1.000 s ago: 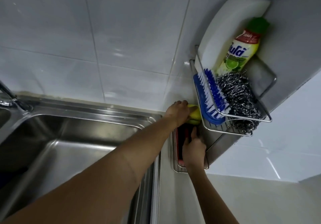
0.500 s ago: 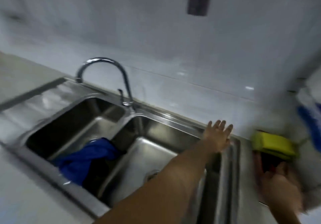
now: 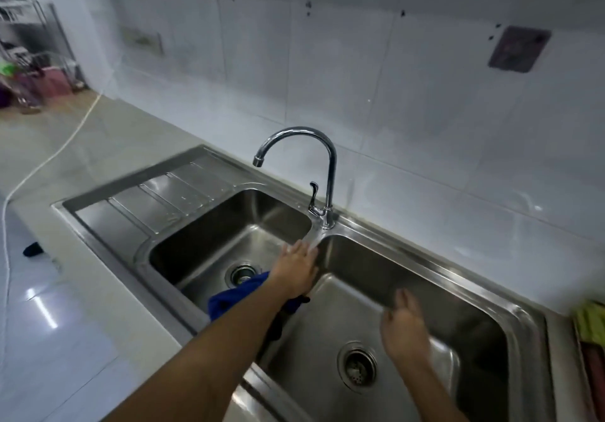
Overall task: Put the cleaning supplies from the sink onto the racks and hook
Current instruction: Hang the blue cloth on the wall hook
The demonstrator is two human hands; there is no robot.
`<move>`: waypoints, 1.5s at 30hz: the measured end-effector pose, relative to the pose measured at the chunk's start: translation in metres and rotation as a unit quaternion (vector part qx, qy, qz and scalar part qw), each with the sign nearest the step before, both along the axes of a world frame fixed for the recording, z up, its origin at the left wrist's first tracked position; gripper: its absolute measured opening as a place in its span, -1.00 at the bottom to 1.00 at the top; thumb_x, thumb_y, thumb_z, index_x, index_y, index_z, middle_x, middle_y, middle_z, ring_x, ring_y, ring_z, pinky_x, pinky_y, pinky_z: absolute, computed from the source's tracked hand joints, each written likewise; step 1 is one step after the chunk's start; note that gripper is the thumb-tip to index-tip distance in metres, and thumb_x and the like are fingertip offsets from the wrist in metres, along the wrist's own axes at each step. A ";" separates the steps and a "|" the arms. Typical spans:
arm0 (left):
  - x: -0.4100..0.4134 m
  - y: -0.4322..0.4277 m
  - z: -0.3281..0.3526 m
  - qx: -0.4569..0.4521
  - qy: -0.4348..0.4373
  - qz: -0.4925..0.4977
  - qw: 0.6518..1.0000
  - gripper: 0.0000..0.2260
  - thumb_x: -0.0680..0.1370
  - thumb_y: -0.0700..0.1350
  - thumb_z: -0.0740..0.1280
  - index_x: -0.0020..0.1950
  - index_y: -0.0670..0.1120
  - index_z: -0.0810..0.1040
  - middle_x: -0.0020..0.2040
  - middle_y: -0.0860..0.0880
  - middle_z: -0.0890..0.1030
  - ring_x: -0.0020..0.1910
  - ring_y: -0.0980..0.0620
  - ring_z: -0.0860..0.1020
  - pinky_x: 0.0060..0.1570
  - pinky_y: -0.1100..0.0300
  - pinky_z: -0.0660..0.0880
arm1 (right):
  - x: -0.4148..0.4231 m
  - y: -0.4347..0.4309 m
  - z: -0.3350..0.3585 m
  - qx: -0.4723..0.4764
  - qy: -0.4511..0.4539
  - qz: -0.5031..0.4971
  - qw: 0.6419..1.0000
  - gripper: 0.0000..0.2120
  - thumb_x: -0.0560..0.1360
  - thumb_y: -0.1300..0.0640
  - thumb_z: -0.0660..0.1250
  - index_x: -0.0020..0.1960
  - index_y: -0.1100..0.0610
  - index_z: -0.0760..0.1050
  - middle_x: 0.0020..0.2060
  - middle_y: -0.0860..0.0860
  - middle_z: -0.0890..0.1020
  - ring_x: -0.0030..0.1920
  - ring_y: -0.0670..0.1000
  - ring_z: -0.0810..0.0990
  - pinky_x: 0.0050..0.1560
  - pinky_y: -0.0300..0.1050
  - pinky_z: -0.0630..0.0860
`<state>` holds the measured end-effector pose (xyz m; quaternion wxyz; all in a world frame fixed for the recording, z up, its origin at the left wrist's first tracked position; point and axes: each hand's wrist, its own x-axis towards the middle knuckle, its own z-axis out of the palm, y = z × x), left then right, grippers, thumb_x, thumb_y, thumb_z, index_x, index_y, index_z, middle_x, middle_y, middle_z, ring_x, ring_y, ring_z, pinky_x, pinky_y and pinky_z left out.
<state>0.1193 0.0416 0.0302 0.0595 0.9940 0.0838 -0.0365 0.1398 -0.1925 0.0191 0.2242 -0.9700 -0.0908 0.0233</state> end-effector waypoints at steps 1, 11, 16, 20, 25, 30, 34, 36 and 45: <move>-0.010 0.017 -0.005 -0.006 0.007 0.009 1.000 -0.51 0.63 0.02 0.02 0.54 -0.10 0.09 0.57 -0.15 0.12 0.56 -0.13 0.08 0.51 -0.11 -0.03 | -0.005 0.020 -0.007 -0.006 0.008 0.015 1.000 -0.49 0.59 0.14 0.14 0.51 0.24 0.20 0.54 0.12 0.18 0.53 0.07 0.18 0.50 -0.14 0.17; -0.065 0.081 -0.054 -0.074 0.060 -0.033 0.995 -0.51 0.66 0.03 -0.06 0.57 -0.06 0.00 0.59 -0.04 0.07 0.57 -0.02 0.04 0.51 -0.02 -0.03 | -0.042 0.140 -0.061 -0.101 0.079 0.125 0.984 -0.43 0.62 0.07 0.01 0.57 0.14 -0.09 0.59 0.02 -0.07 0.58 0.01 -0.08 0.54 0.02 0.09; -0.067 0.082 -0.064 -0.078 0.063 -0.055 0.993 -0.50 0.66 0.01 -0.06 0.58 -0.10 -0.07 0.60 -0.05 0.00 0.57 0.00 0.00 0.52 0.02 -0.02 | -0.047 0.158 -0.079 -0.106 0.102 0.138 0.979 -0.44 0.62 0.04 0.03 0.57 0.15 -0.01 0.57 0.06 0.07 0.57 0.07 0.02 0.52 0.06 0.17; -0.069 0.081 -0.064 -0.073 0.058 -0.057 0.994 -0.50 0.67 0.00 -0.07 0.57 -0.11 -0.09 0.60 -0.07 -0.03 0.57 -0.01 -0.01 0.54 0.01 0.00 | -0.048 0.171 -0.087 0.005 0.155 0.085 0.984 -0.52 0.64 0.03 0.03 0.52 0.14 0.15 0.41 0.14 0.39 0.37 0.15 0.39 0.35 0.04 0.40; -0.070 0.079 -0.062 -0.080 0.057 -0.054 0.994 -0.50 0.67 -0.02 -0.07 0.57 -0.13 -0.10 0.60 -0.09 -0.05 0.58 -0.02 -0.02 0.54 0.01 0.03 | -0.043 0.198 -0.084 0.375 0.355 -0.132 0.846 -0.68 0.57 0.20 0.05 0.24 0.20 0.45 0.12 0.20 0.59 0.09 0.19 0.56 0.20 0.09 0.49; -0.069 0.080 -0.058 -0.096 0.079 -0.059 0.991 -0.50 0.67 -0.03 -0.06 0.57 -0.14 -0.11 0.60 -0.09 -0.06 0.57 -0.04 -0.02 0.53 -0.03 0.03 | -0.035 0.199 -0.074 0.625 0.444 -0.319 0.557 -0.68 0.61 -0.03 0.10 0.24 0.14 0.39 0.01 0.17 0.57 0.00 0.16 0.57 0.10 0.01 0.50; -0.069 0.080 -0.057 -0.098 0.086 -0.060 0.990 -0.50 0.67 -0.04 -0.06 0.57 -0.14 -0.11 0.60 -0.09 -0.08 0.58 -0.05 -0.03 0.53 -0.04 0.03 | -0.025 0.192 -0.068 0.660 0.390 -0.333 0.549 -0.61 0.64 0.12 0.15 0.41 0.24 0.35 0.28 0.19 0.55 -0.17 0.04 0.55 0.14 -0.09 0.47; -0.069 0.079 -0.058 -0.099 0.090 -0.057 0.989 -0.50 0.67 -0.04 -0.06 0.57 -0.14 -0.11 0.60 -0.09 -0.07 0.58 -0.04 -0.03 0.54 -0.04 0.03 | -0.021 0.187 -0.064 0.661 0.367 -0.331 0.564 -0.62 0.62 0.17 0.19 0.40 0.25 0.36 0.20 0.18 0.59 -0.17 0.03 0.56 0.10 -0.09 0.51; -0.048 0.076 -0.017 -0.247 0.011 0.016 0.969 -0.35 0.56 -0.09 0.21 0.57 -0.08 -0.02 0.49 -0.13 0.32 0.42 -0.12 0.36 0.42 0.02 0.28 | -0.003 0.179 0.013 0.665 0.345 -0.131 0.649 -0.77 0.56 0.19 0.30 0.19 0.23 0.51 0.04 0.18 0.62 -0.05 0.09 0.61 0.23 0.07 0.48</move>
